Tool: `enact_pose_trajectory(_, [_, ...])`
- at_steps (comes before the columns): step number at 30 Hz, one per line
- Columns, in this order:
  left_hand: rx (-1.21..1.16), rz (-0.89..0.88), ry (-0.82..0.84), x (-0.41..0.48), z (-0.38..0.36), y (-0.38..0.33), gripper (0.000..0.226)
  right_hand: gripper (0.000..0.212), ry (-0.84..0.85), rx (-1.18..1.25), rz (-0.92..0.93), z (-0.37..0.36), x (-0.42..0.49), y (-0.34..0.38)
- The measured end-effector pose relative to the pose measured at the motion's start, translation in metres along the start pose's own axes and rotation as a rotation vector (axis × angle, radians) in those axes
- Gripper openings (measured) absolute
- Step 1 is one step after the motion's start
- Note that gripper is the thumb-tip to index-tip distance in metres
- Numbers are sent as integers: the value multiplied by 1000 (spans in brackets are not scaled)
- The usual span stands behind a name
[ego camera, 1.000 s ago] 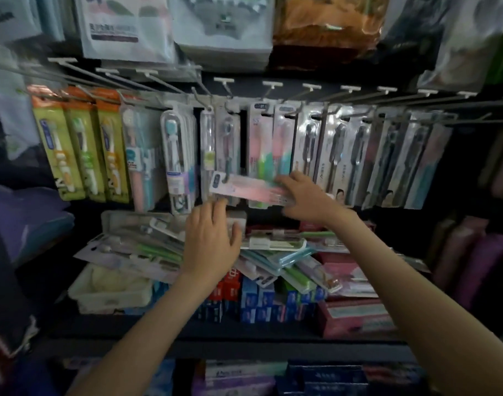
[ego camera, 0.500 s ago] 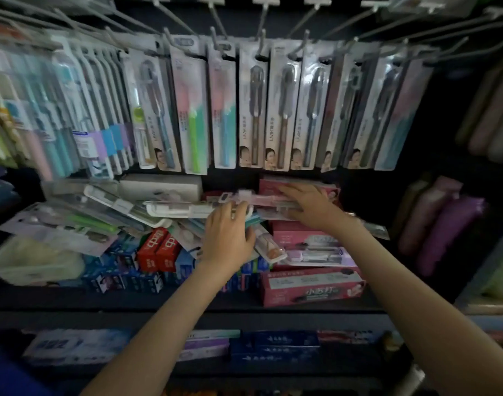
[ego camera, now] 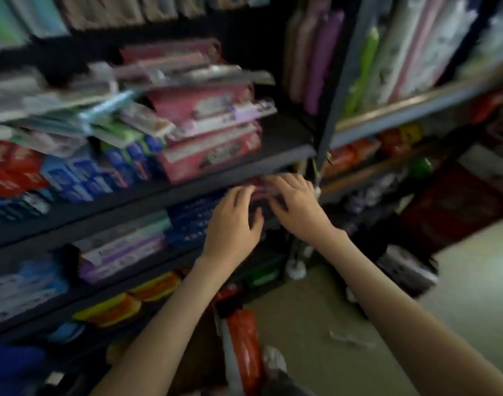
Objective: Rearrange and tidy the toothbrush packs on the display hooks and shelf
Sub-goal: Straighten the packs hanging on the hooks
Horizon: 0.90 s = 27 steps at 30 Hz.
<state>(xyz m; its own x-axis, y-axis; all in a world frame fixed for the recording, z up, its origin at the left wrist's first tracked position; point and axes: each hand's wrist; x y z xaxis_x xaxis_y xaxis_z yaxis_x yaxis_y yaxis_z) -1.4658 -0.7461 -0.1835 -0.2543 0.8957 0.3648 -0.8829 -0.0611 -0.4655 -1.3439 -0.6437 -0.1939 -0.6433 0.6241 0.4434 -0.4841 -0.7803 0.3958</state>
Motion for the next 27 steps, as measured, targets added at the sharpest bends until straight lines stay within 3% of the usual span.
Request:
enact_pose_trajectory(6, [-52, -18, 432, -44, -117, -59, 44, 38, 105, -32, -392, 15, -146, -91])
enact_pose_trajectory(15, [-73, -27, 822, -100, -334, -116, 41, 38, 225, -140, -761, 14, -330, -244])
enact_pose_trajectory(20, [20, -33, 963, -145, -477, -92, 43, 41, 334, -170, -853, -69, -434, -337])
enact_pose_trajectory(27, [188, -147, 1076, -213, -687, -14, 44, 46, 496, -208, -879, -261, -563, -456])
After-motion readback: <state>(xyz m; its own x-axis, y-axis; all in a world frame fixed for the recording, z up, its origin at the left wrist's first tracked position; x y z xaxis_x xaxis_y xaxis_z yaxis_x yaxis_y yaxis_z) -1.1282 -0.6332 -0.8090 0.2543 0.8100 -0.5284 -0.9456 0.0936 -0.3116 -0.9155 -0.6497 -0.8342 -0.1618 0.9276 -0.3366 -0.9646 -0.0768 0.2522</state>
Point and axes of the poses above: each hand's wrist, its own x-axis towards the middle knuckle, its own z-axis out of the back of the hand, y = z × x
